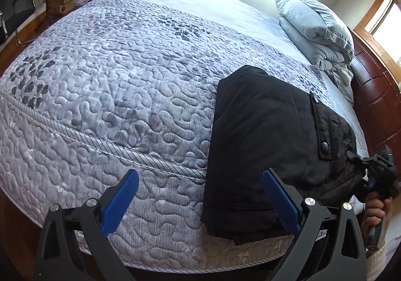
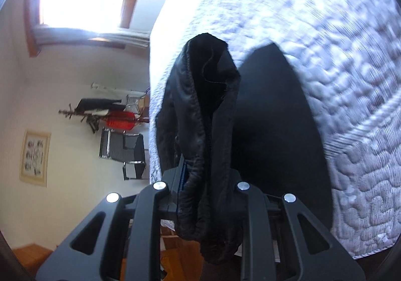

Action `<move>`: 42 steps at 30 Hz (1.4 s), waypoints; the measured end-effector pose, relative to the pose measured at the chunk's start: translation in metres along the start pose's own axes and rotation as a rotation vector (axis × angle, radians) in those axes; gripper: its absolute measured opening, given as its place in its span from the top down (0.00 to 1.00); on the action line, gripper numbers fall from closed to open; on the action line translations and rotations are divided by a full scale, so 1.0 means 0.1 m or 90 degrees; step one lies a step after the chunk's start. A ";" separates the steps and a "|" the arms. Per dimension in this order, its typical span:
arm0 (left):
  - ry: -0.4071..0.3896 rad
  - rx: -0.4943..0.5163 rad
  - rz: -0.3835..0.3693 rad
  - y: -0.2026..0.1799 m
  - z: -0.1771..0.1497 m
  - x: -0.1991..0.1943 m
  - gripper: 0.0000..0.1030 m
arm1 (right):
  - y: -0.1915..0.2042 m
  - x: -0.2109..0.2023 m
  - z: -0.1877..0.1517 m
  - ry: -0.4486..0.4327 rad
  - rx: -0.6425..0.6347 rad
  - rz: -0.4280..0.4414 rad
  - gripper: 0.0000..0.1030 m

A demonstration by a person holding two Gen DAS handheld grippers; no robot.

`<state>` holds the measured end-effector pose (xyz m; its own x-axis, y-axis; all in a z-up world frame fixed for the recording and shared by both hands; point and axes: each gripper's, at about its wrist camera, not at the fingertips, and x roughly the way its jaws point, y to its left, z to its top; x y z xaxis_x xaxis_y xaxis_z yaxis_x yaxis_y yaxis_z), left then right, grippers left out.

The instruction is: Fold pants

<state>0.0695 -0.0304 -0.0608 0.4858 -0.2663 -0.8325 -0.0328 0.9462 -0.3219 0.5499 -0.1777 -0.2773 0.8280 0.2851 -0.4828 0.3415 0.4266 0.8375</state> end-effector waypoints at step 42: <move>0.023 0.037 -0.012 -0.26 -0.12 0.02 0.04 | -0.27 -0.53 -0.36 -0.013 -0.092 -0.064 0.72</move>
<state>0.0607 -0.0575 -0.0597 0.4544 -0.2897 -0.8424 0.0281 0.9498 -0.3116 0.4811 -0.1734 -0.2833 0.8024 0.2173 -0.5558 0.3568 0.5718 0.7387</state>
